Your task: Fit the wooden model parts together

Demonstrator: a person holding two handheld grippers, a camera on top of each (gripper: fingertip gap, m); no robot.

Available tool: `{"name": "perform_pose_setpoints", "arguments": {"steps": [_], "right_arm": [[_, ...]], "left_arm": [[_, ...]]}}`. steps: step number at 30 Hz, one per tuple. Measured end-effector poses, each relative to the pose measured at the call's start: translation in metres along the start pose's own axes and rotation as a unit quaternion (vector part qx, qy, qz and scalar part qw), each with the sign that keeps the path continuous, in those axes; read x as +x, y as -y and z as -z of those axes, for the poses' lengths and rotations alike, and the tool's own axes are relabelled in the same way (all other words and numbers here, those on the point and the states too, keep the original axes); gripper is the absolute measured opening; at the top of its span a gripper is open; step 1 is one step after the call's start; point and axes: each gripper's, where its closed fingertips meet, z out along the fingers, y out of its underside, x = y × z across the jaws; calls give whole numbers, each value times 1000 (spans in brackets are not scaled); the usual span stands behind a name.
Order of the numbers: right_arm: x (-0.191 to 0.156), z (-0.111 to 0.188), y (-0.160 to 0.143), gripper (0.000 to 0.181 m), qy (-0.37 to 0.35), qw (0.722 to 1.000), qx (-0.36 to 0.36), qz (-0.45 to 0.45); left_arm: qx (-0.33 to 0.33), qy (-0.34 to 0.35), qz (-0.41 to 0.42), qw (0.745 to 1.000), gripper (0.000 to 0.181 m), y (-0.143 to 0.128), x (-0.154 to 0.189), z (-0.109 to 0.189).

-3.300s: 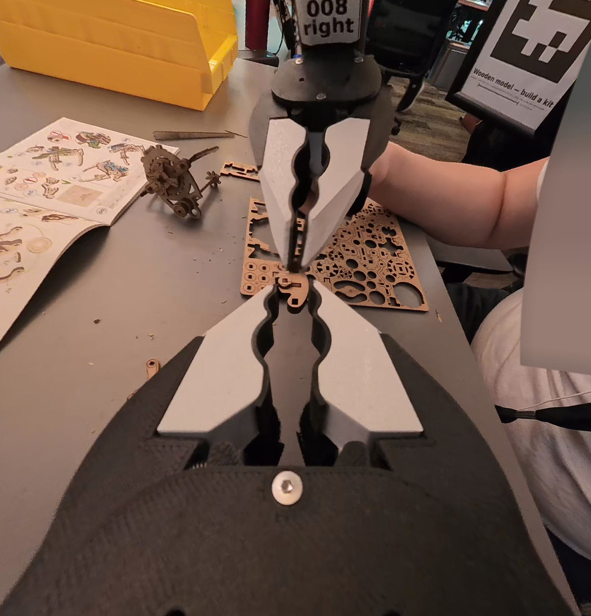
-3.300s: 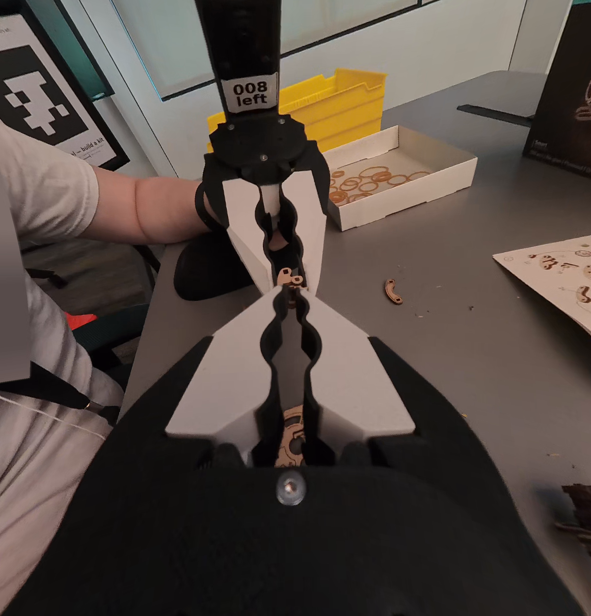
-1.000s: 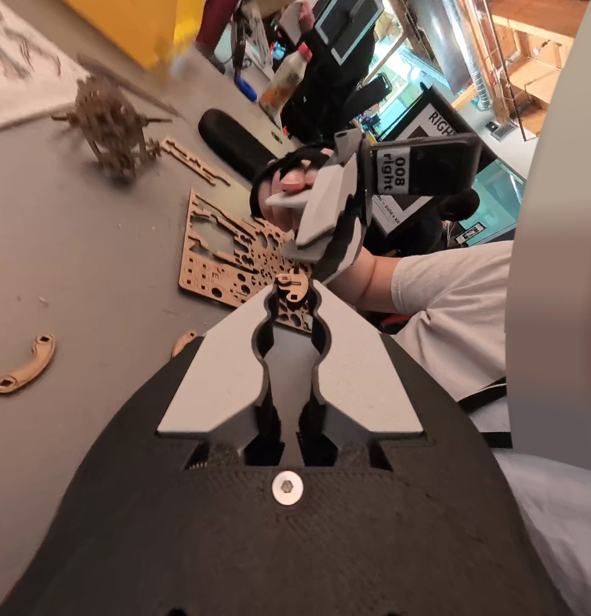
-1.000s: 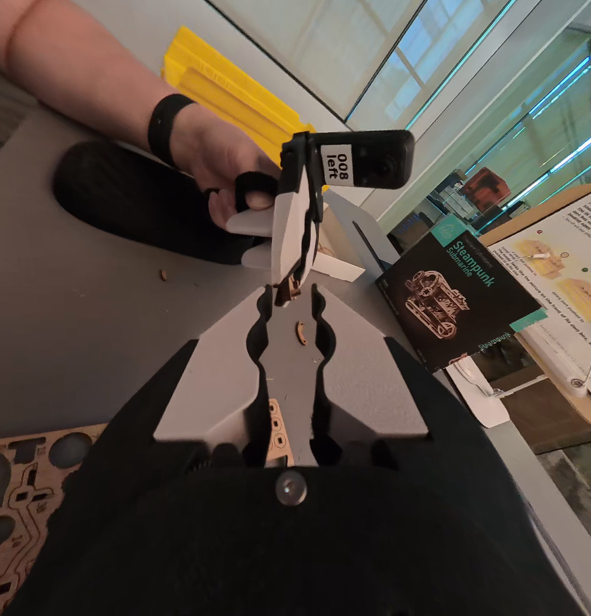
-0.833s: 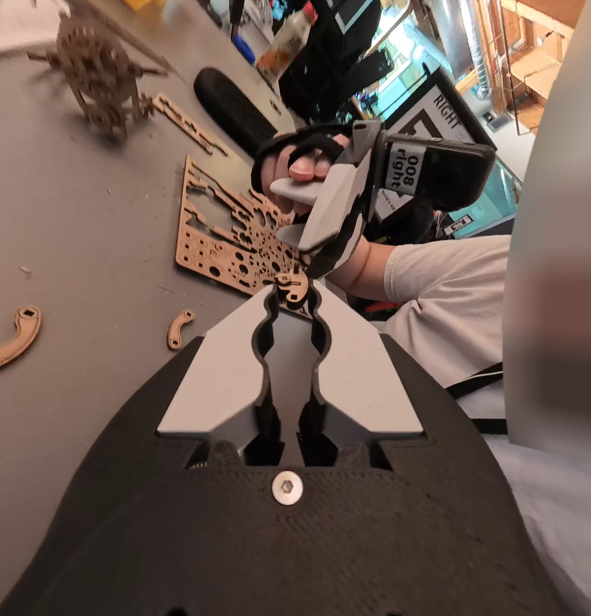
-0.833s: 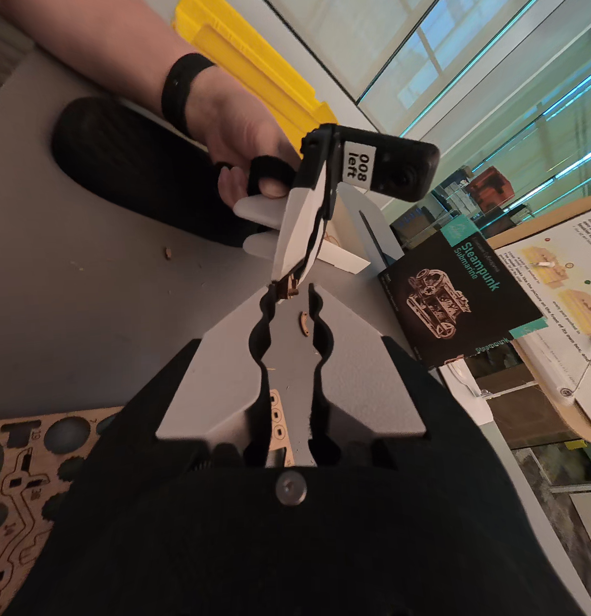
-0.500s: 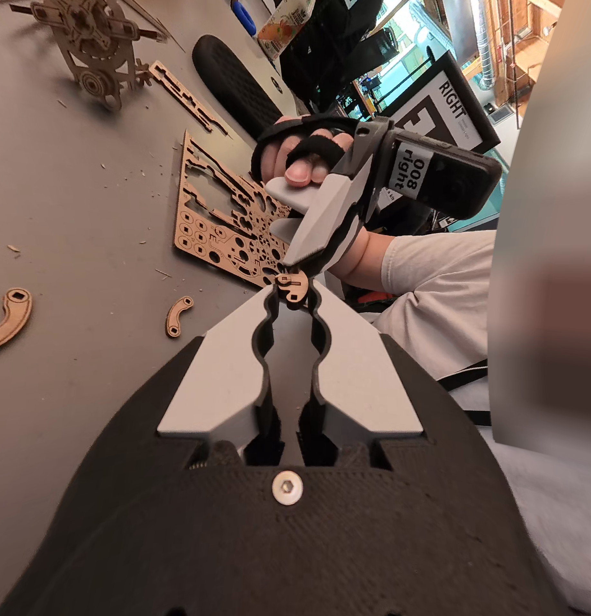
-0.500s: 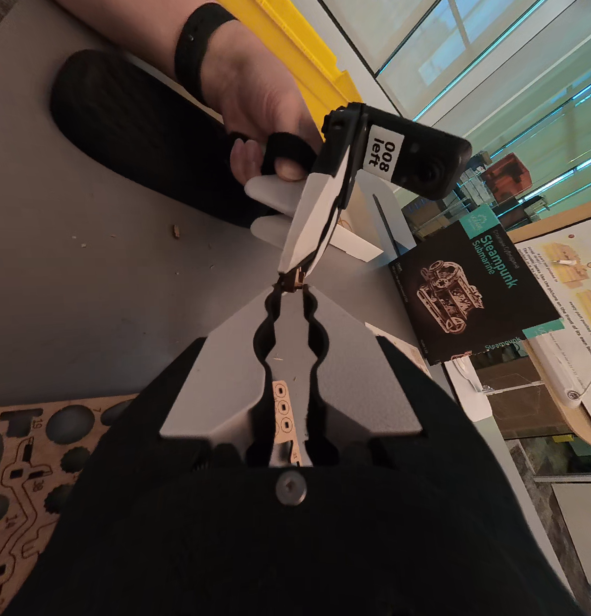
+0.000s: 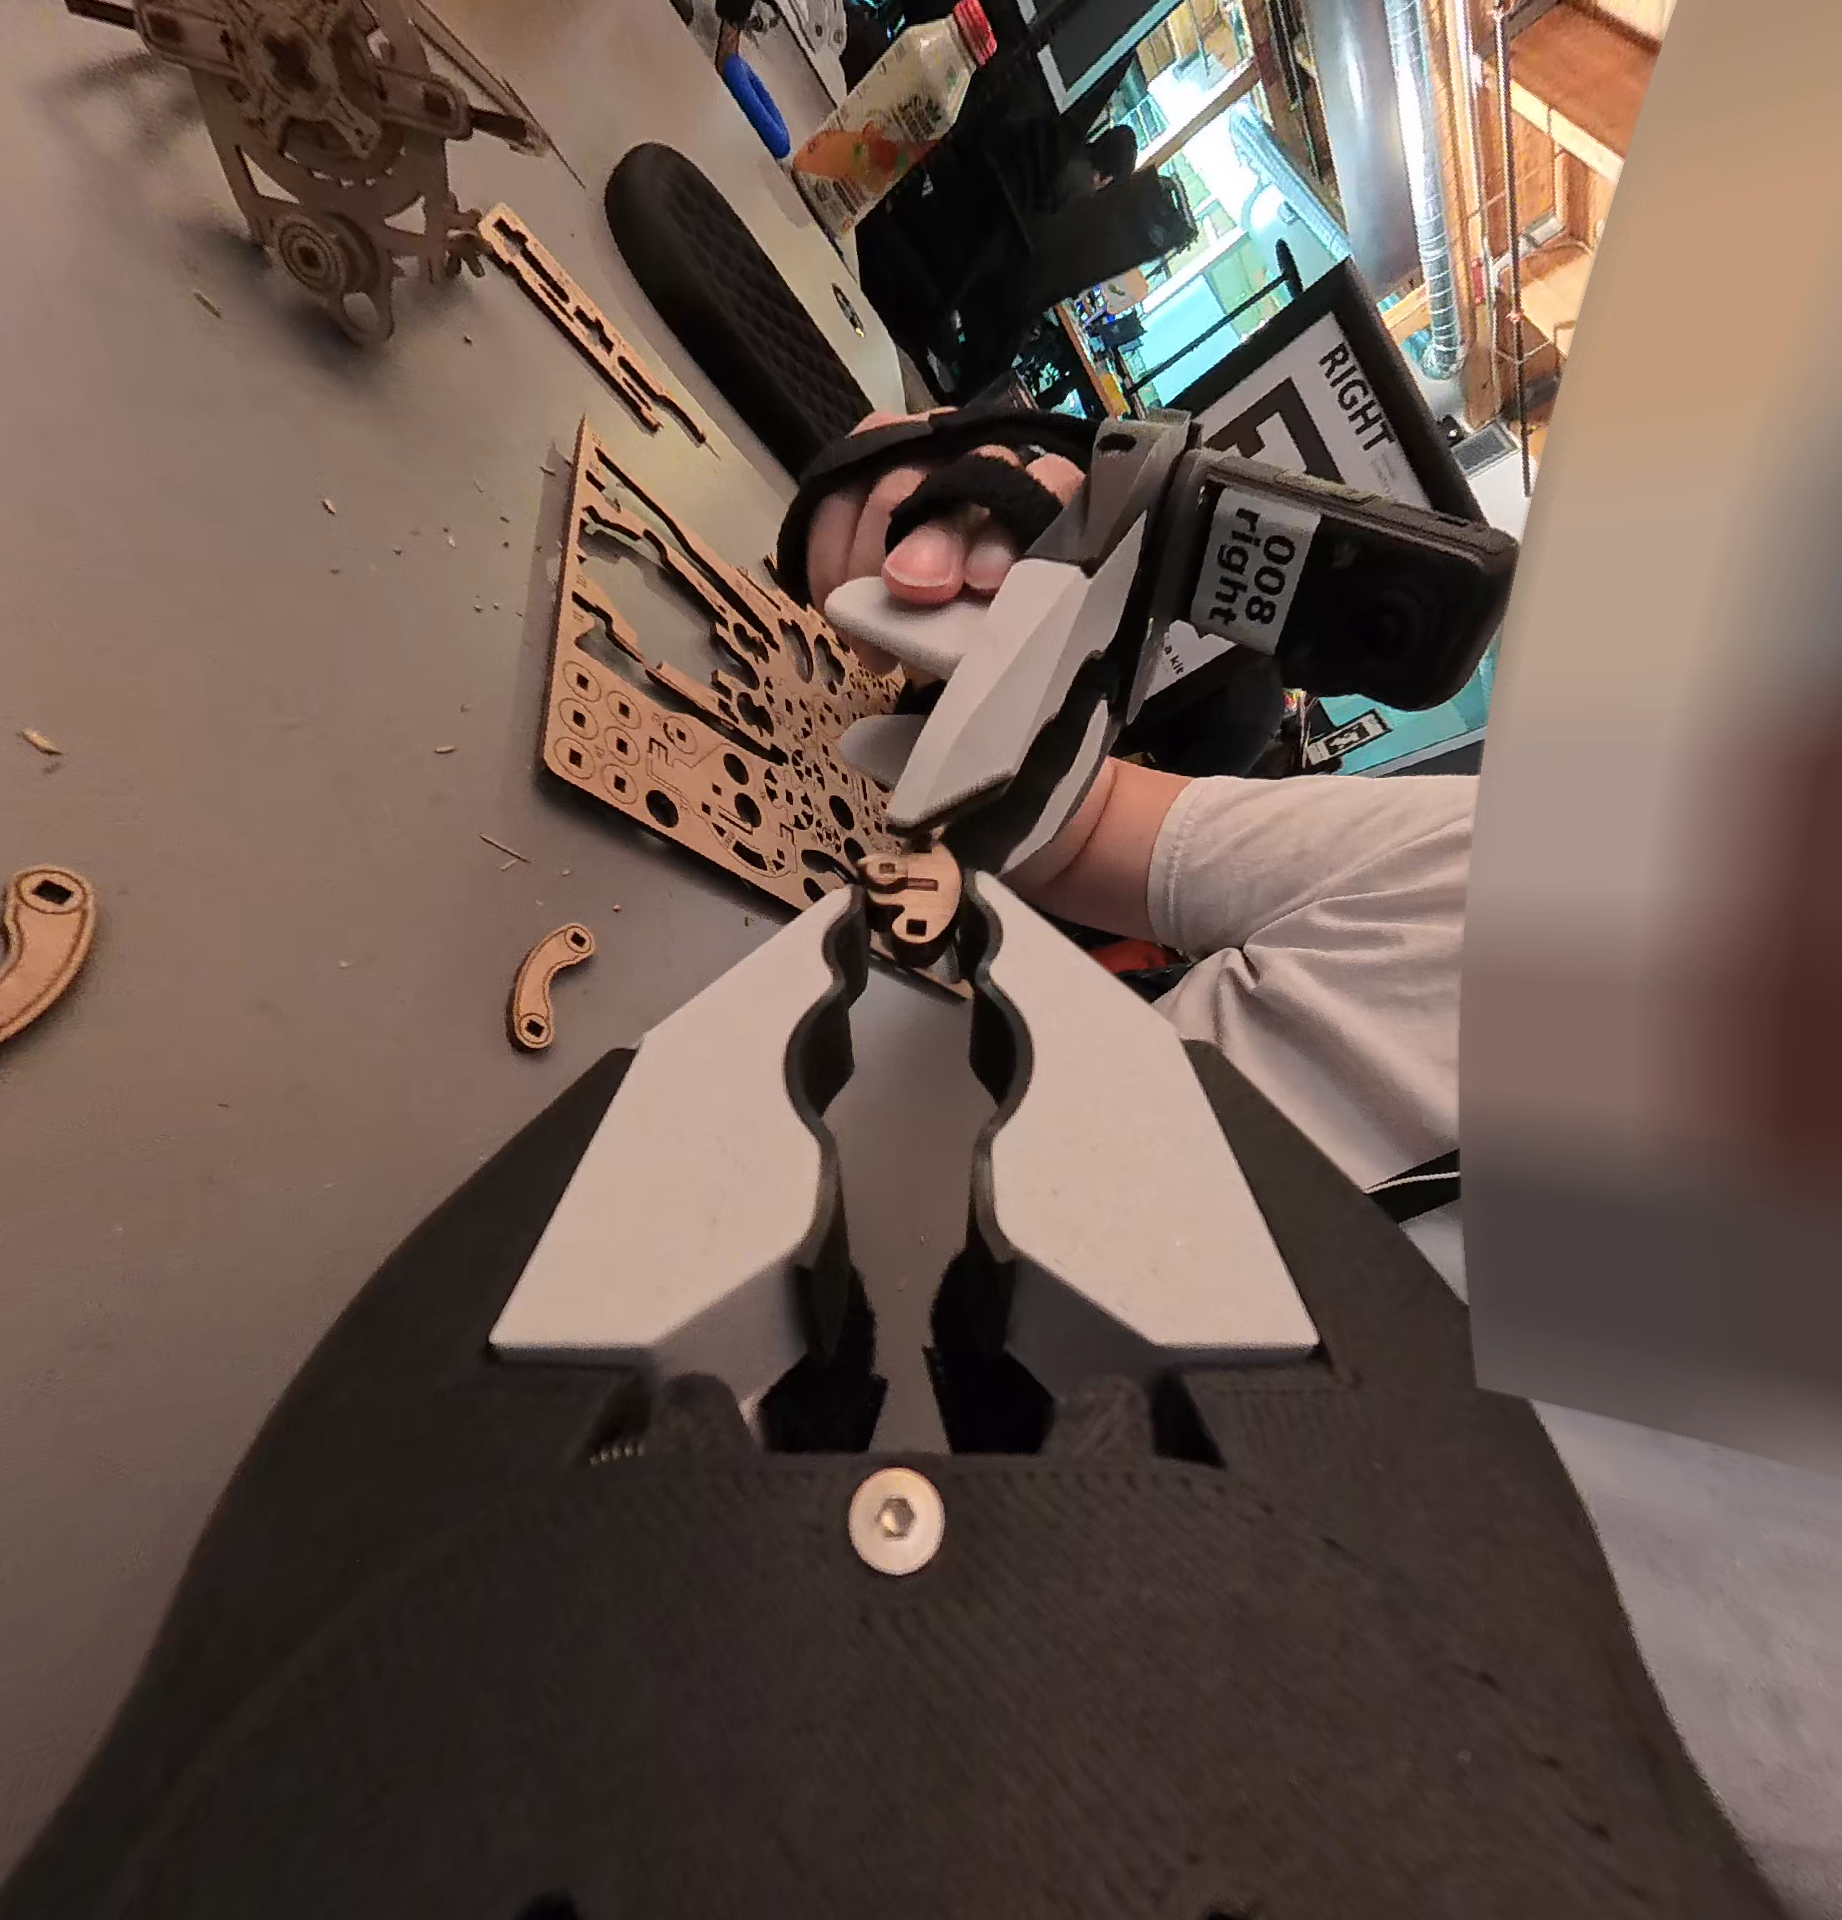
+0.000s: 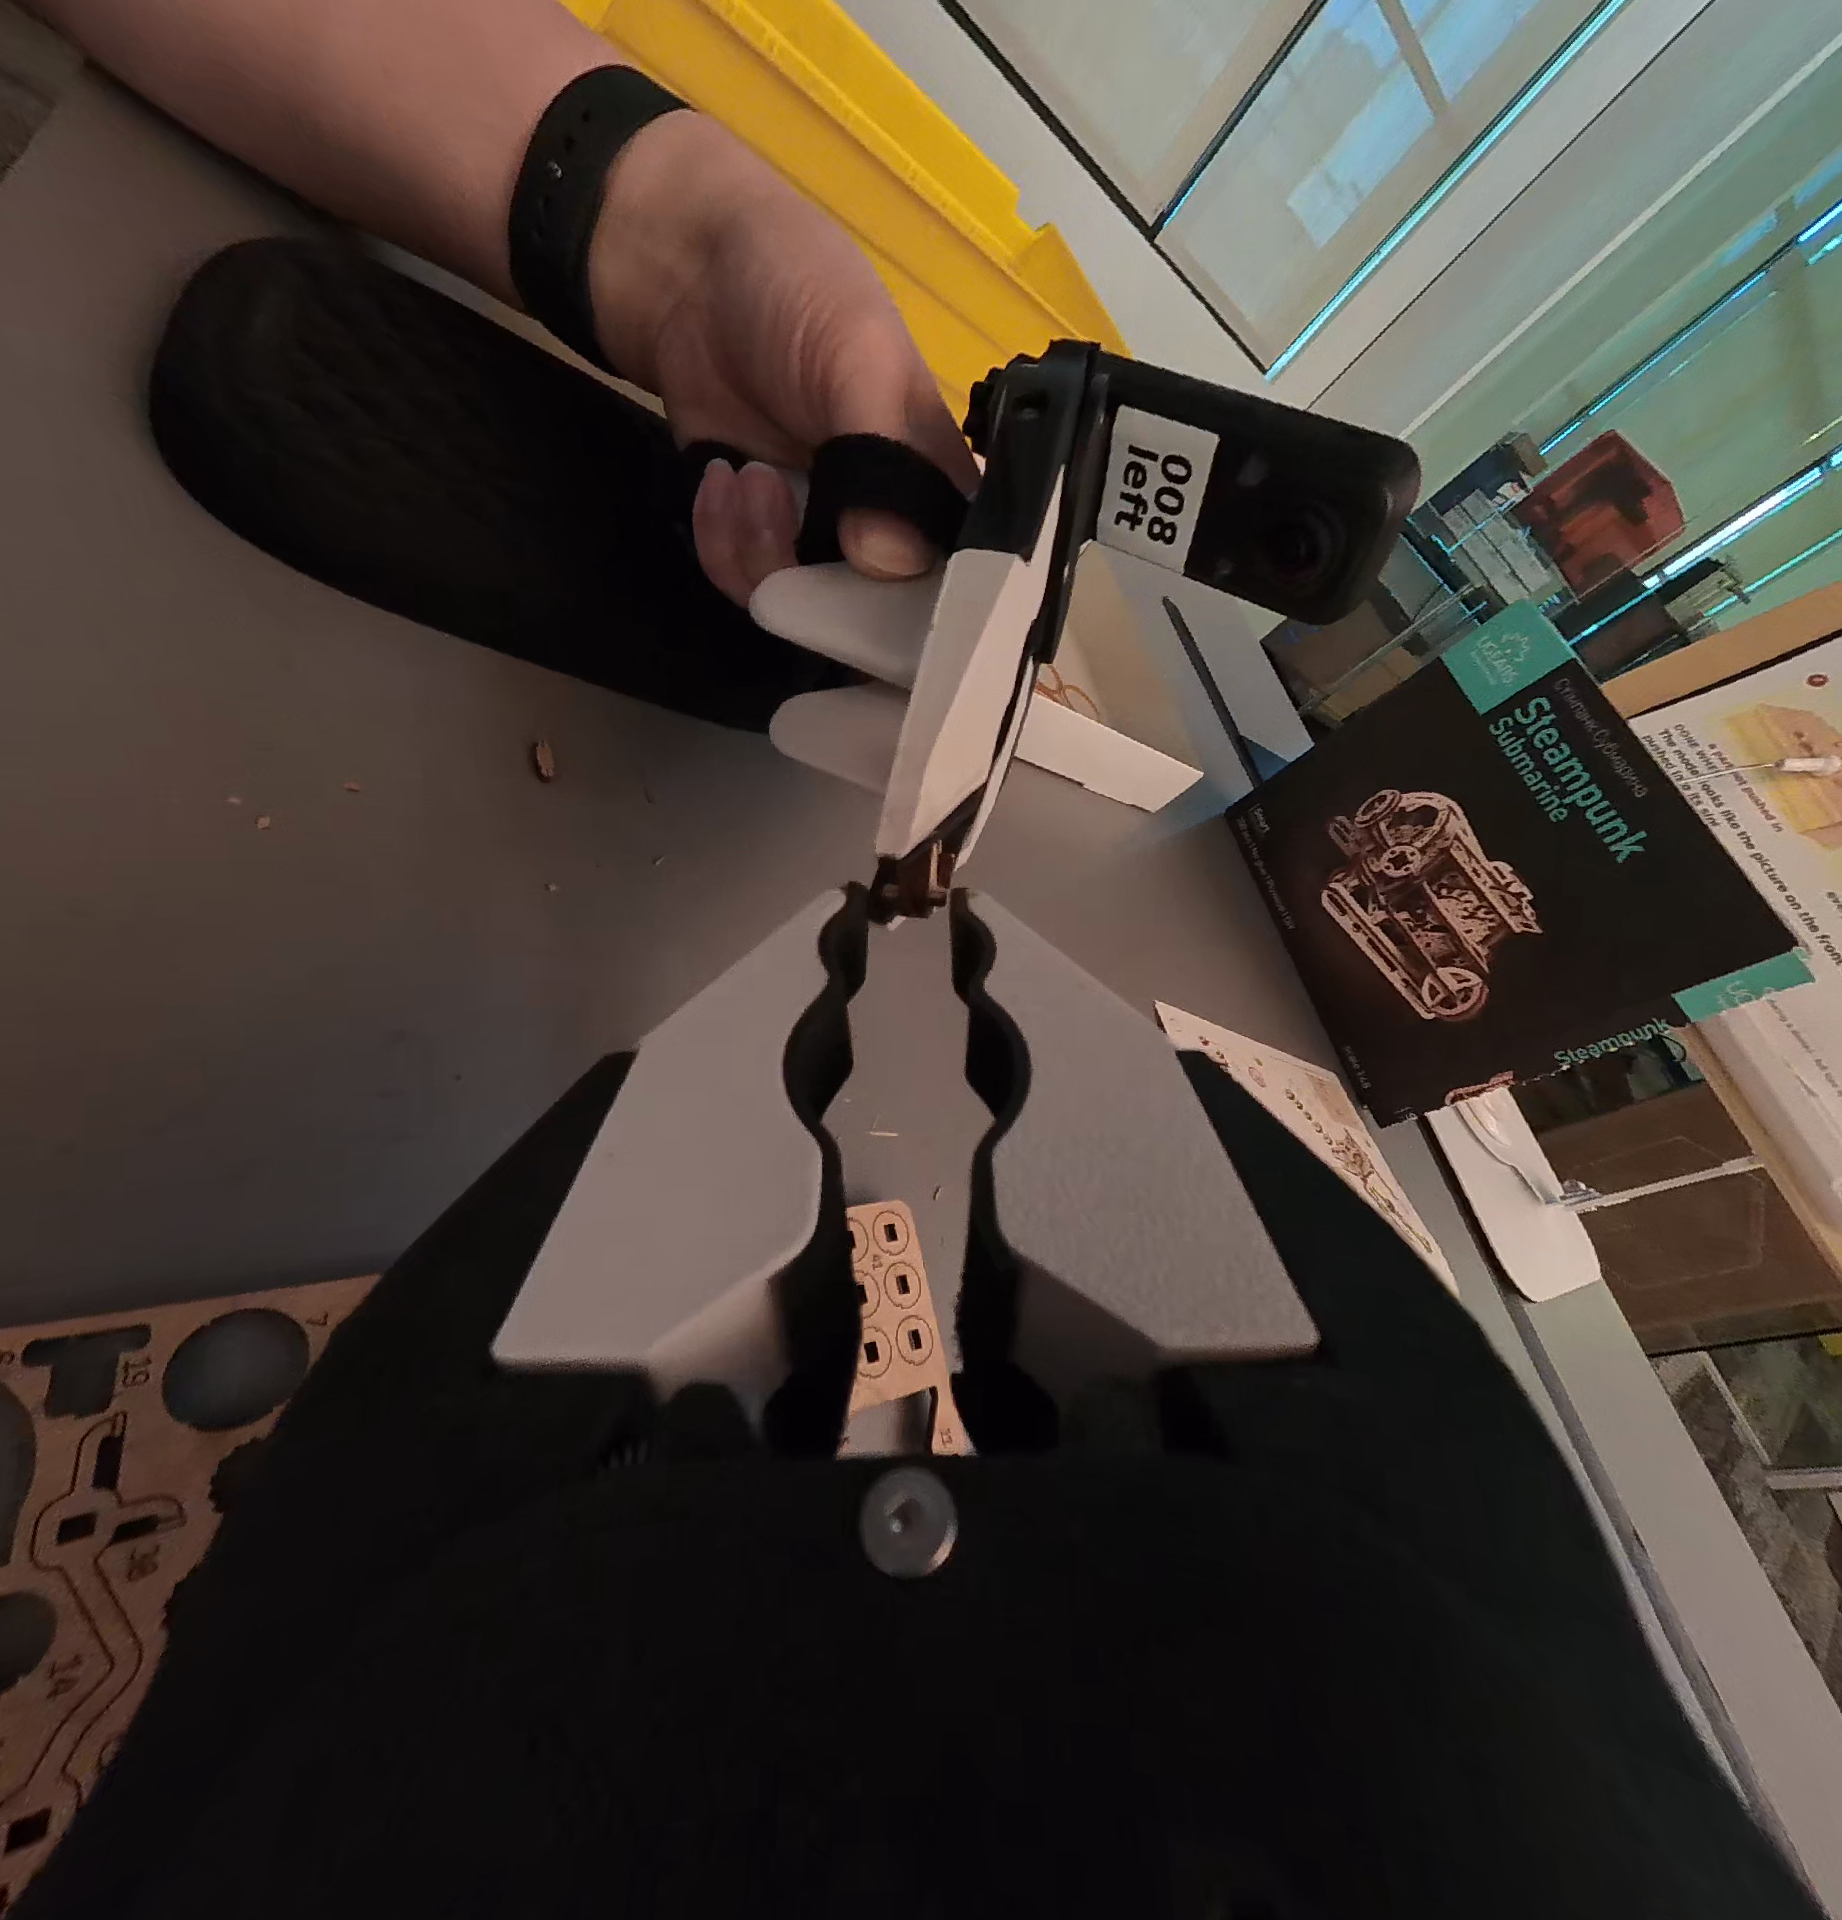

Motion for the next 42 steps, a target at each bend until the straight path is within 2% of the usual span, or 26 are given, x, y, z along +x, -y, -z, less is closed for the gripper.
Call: {"name": "perform_pose_setpoints", "arguments": {"steps": [3,13,27,32,37,42], "right_arm": [[1,0,1,9,0,1000,5,-7],[2,0,0,13,-3,1000,1,-7],[3,1,0,9,-2,1000,2,-13],[5,2,0,15,-8,1000,2,-15],[11,6,-1,20,-14,1000,1,-26],[14,13,2,28,11,997,16,-79]], "left_arm": [[0,0,-2,1000,14,0,1,0],[1,5,-8,1000,14,1,0,1],[0,11,-13,1000,14,0,0,0],[4,16,-23,1000,14,2,0,2],[-1,47,-81,996,14,4,-2,2],[-24,99,-189,977,14,2,-4,5]]}}
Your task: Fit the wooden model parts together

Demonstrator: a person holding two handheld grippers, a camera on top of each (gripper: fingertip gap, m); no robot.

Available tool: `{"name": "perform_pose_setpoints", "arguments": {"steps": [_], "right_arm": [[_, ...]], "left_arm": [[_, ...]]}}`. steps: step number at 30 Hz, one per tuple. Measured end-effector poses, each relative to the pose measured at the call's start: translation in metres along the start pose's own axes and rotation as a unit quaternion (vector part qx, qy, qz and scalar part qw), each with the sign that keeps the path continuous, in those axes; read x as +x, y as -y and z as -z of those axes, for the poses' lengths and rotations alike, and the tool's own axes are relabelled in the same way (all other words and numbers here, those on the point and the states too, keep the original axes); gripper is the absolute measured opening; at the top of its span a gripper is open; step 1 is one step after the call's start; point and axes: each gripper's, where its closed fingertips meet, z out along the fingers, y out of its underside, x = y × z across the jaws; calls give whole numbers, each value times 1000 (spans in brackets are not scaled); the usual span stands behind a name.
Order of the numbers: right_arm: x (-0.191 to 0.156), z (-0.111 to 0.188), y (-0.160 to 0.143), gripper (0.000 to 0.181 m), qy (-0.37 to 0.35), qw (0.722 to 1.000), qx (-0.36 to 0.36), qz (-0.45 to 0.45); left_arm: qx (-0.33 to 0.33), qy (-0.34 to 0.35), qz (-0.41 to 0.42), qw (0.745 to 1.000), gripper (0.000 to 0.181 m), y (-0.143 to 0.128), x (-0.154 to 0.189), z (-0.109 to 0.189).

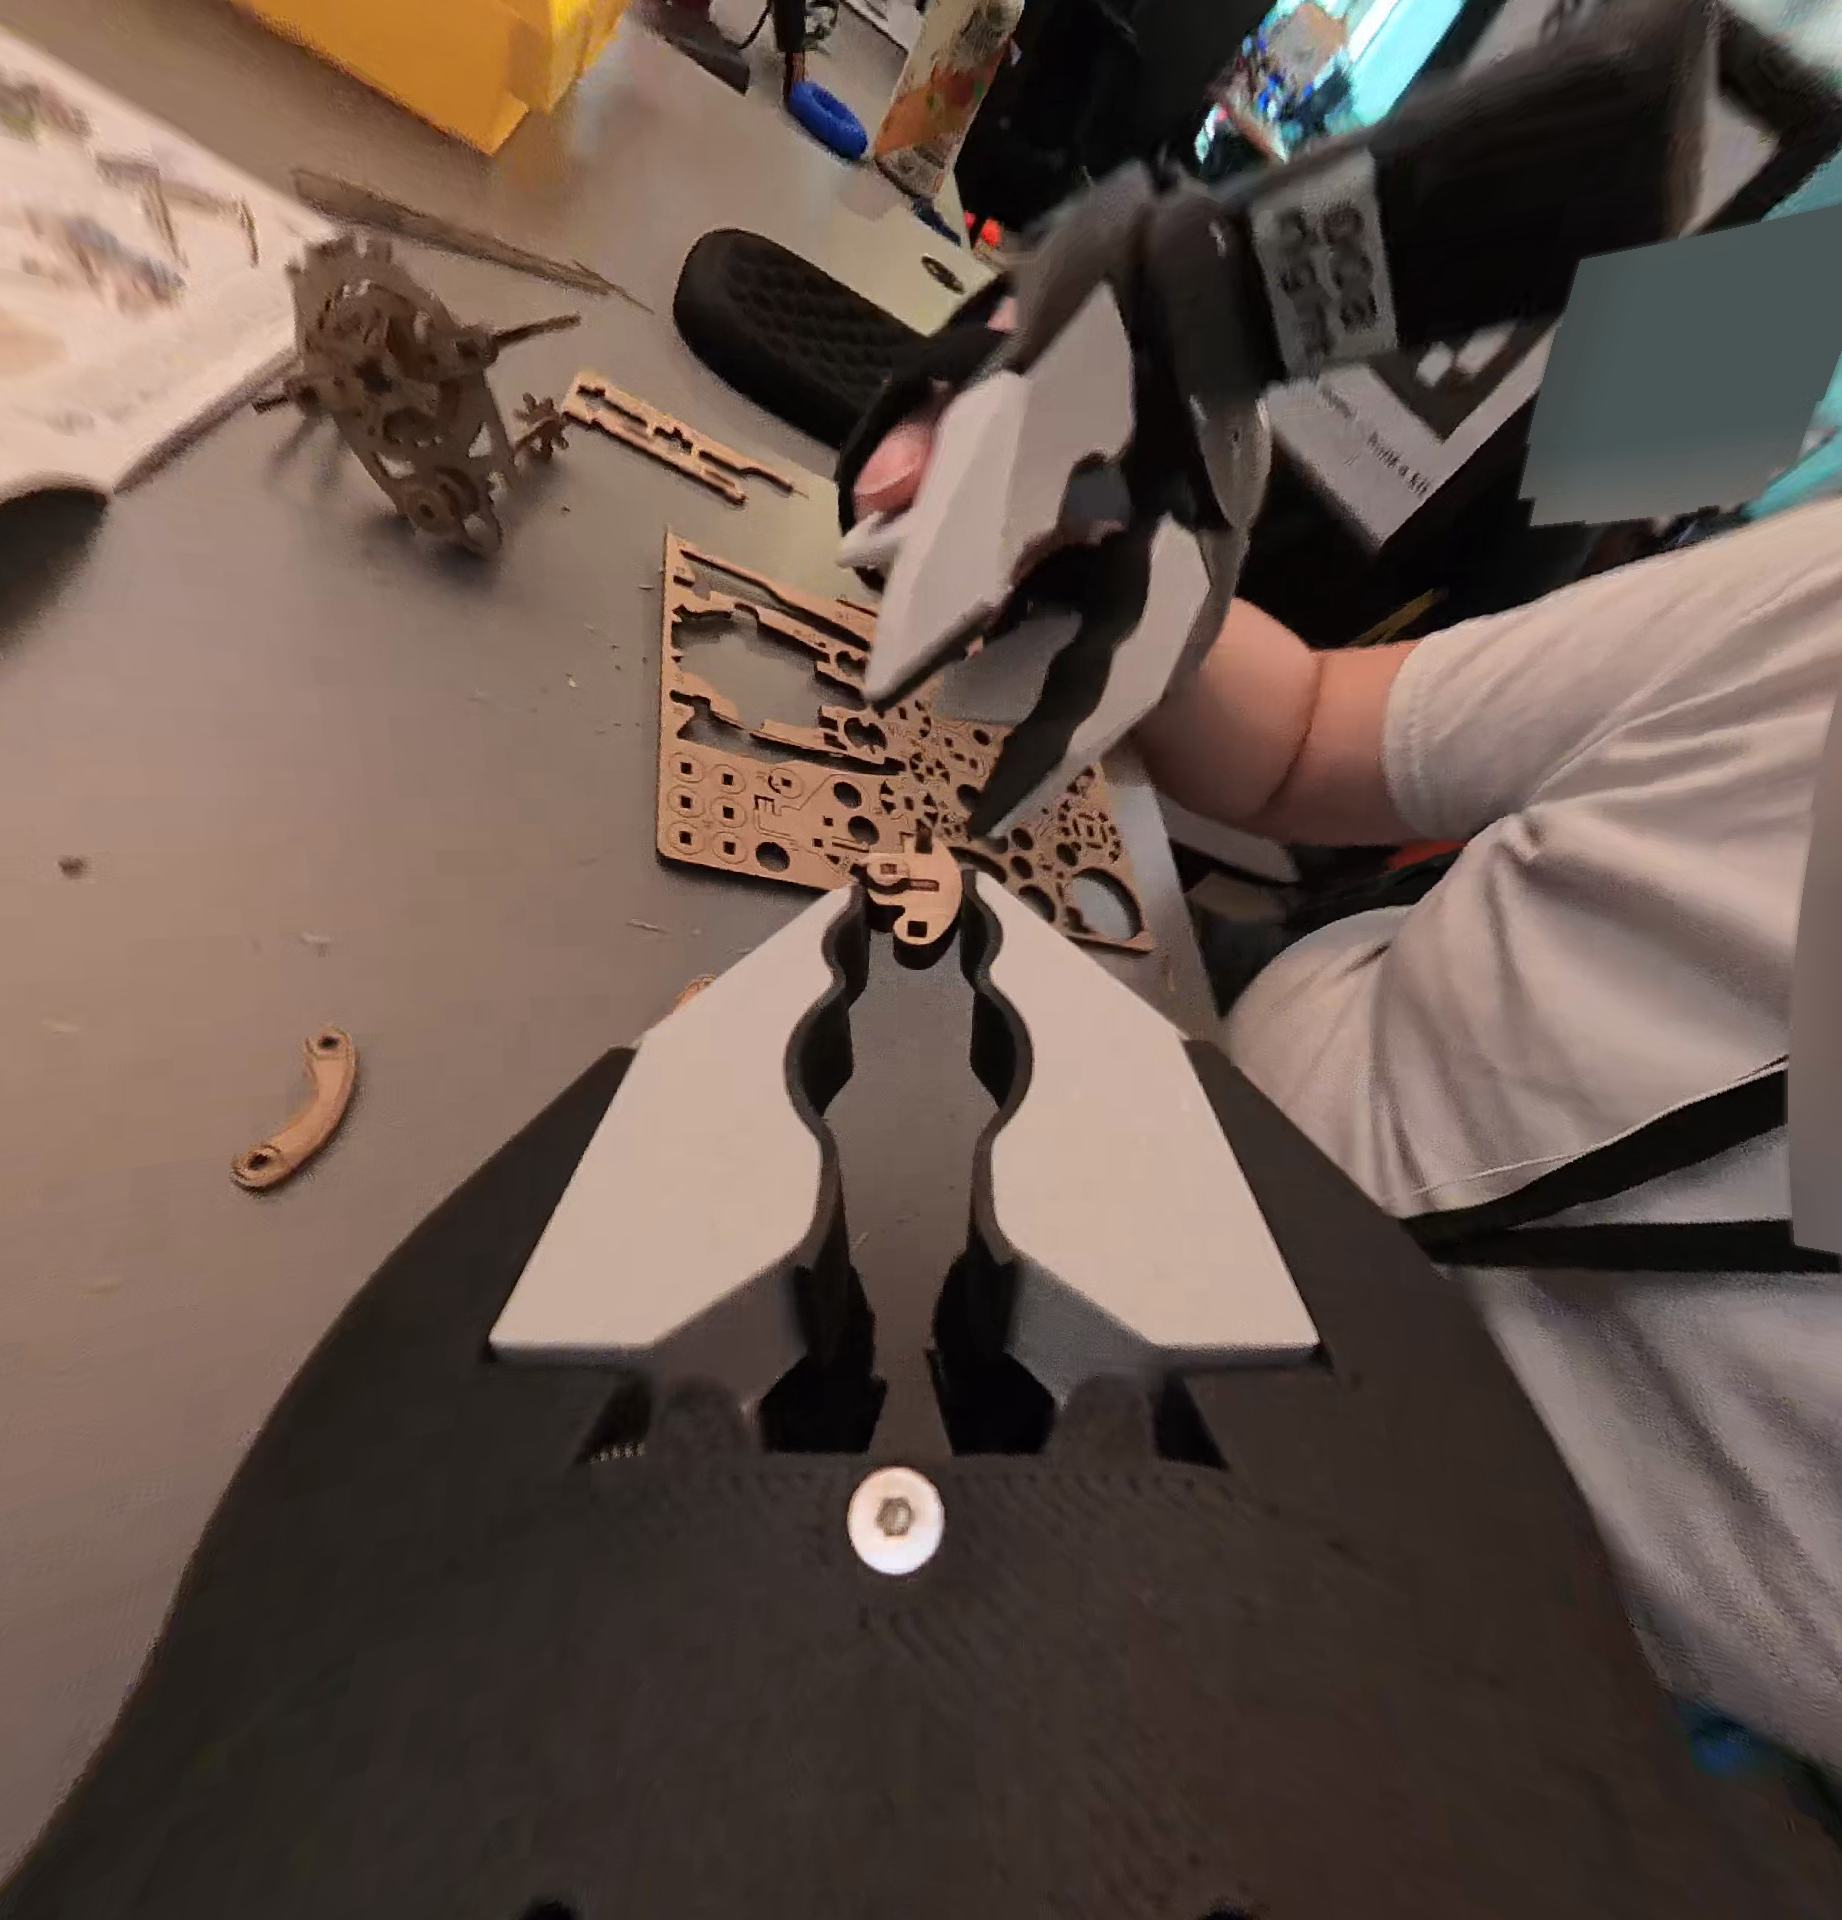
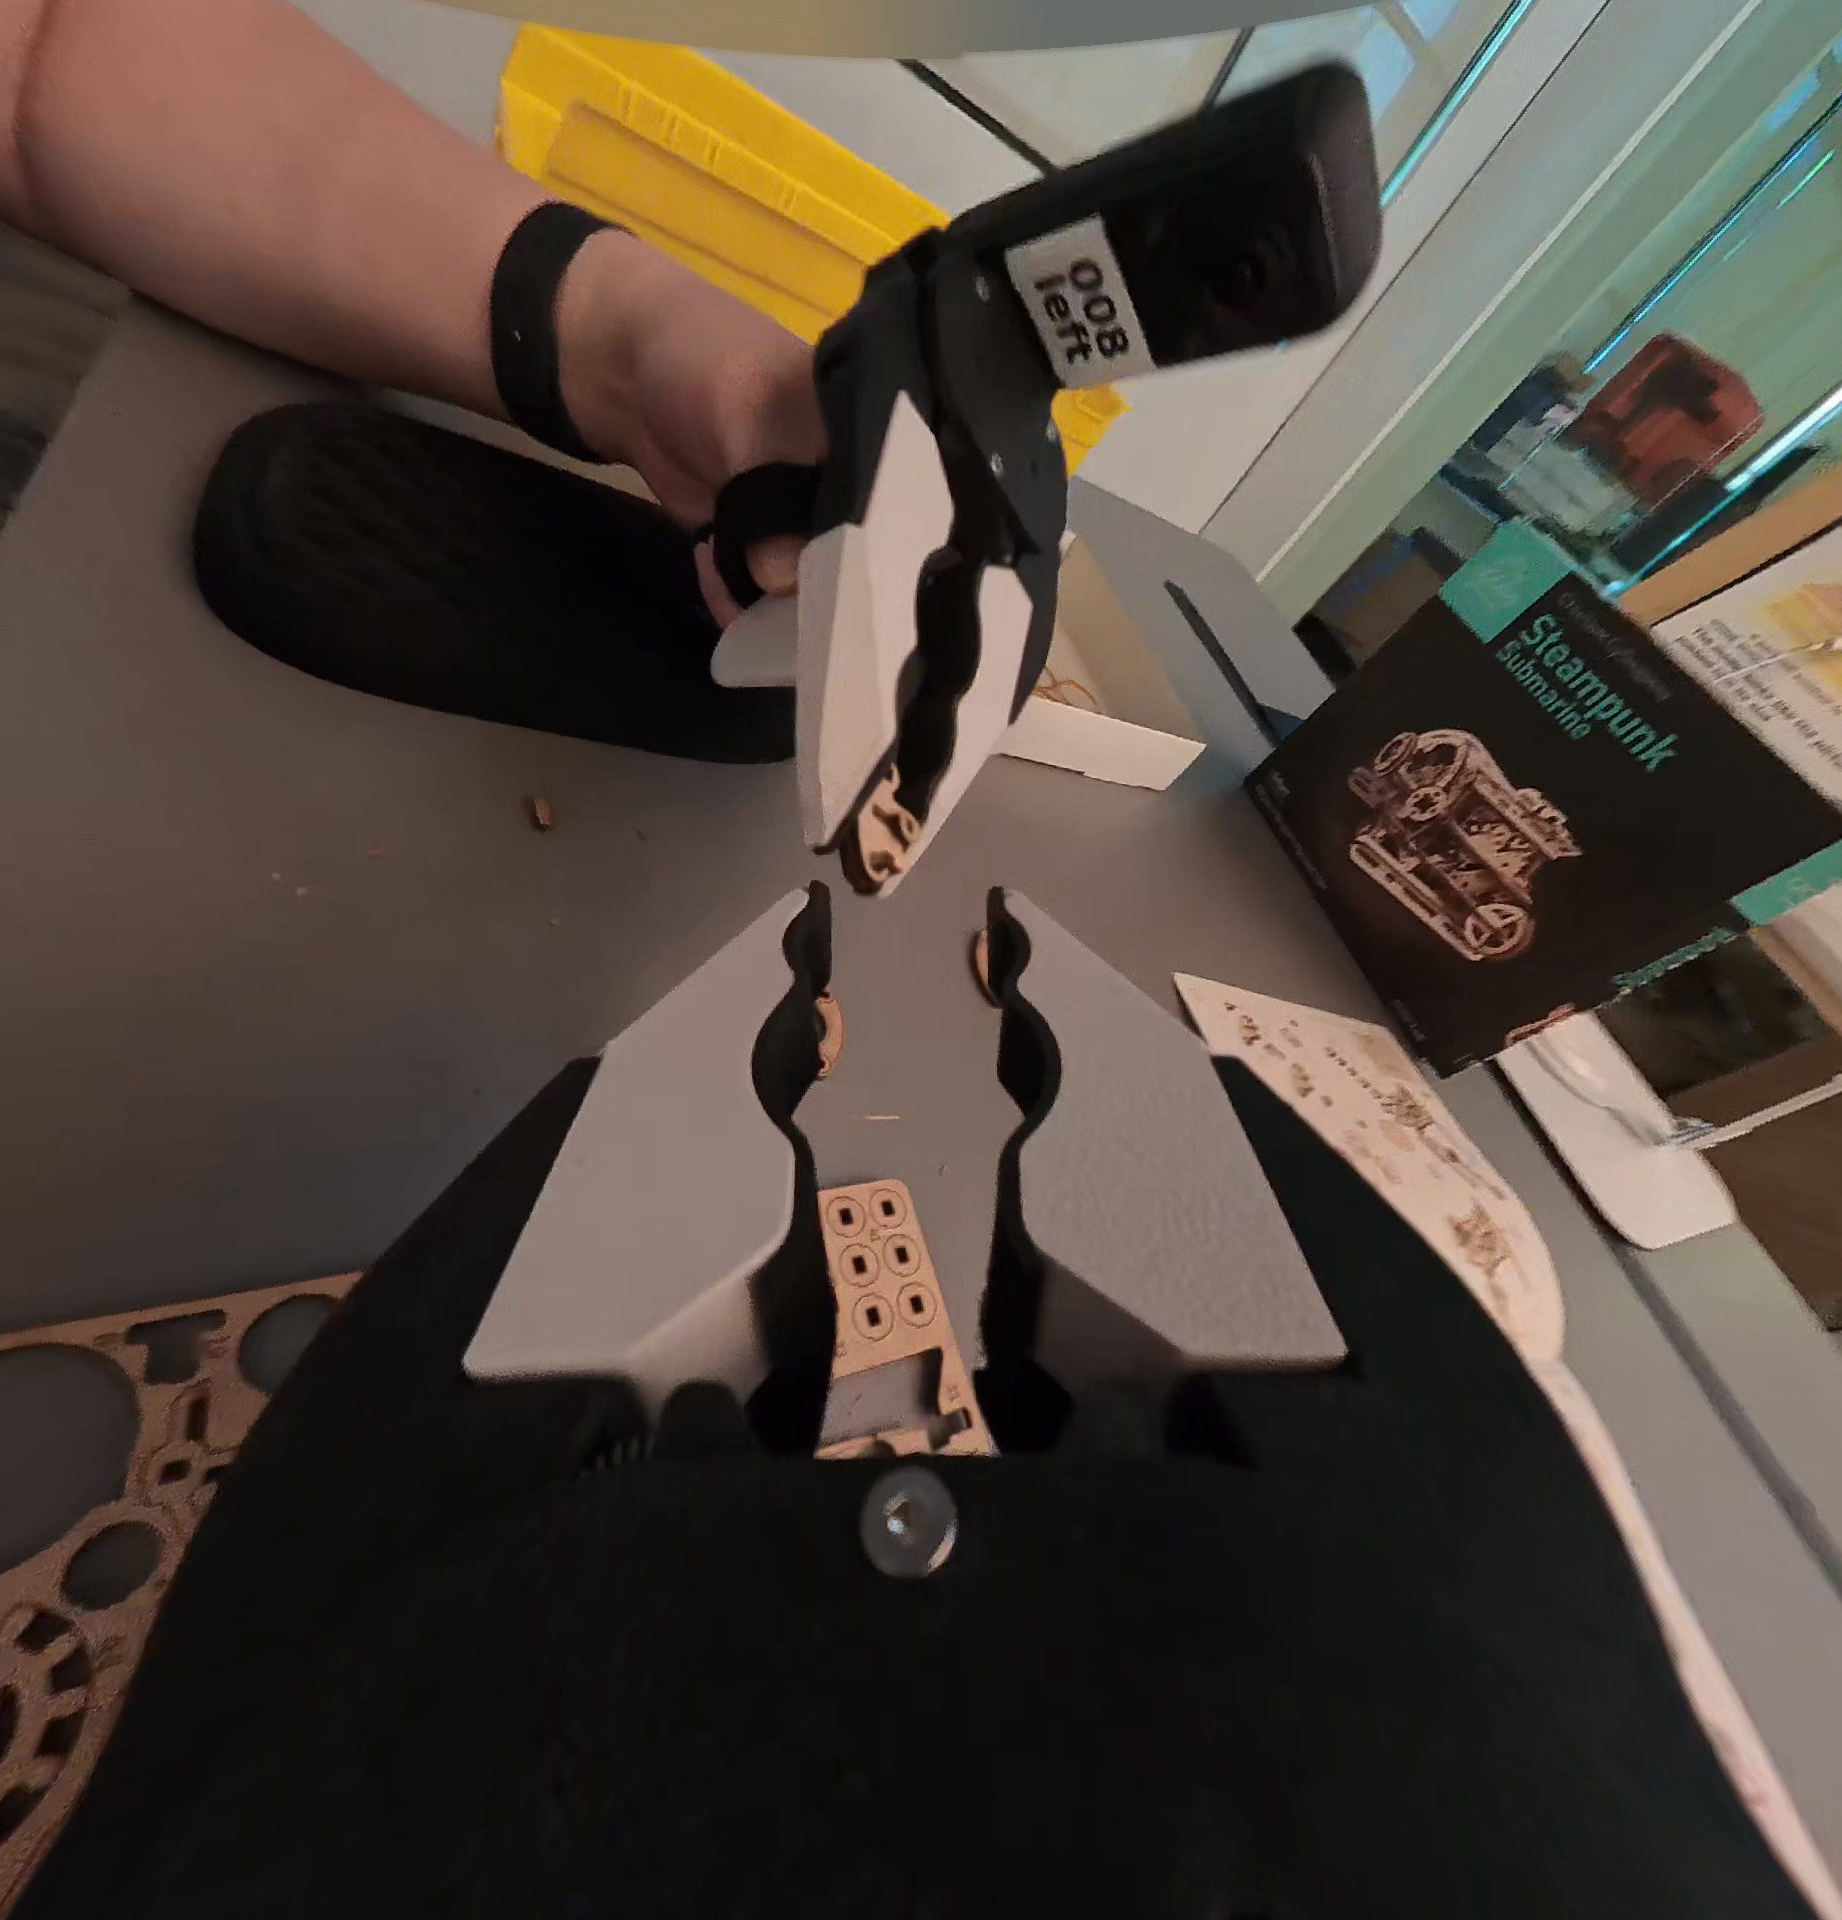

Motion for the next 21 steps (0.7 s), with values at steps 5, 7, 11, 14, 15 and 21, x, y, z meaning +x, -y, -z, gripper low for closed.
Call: {"name": "perform_pose_setpoints", "arguments": {"steps": [5,7,11,14,15,21], "right_arm": [[5,6,4,28,27,996,15,-84],[5,6,4,27,41,992,19,-119],[-2,1,-2,25,102,966,10,-237],[-3,3,11,21,167,919,56,-353],[-1,6,15,19,184,900,74,-388],[-14,11,14,18,278,821,62,-495]], "left_arm": [[-28,63,-177,982,15,-5,1,3],[-49,91,-235,966,15,-9,0,3],[-64,144,-352,923,14,-8,6,-3],[-94,186,-415,886,15,-14,7,-6],[-97,191,-427,878,15,-15,10,-8],[-73,173,-446,875,14,-17,33,-19]]}}
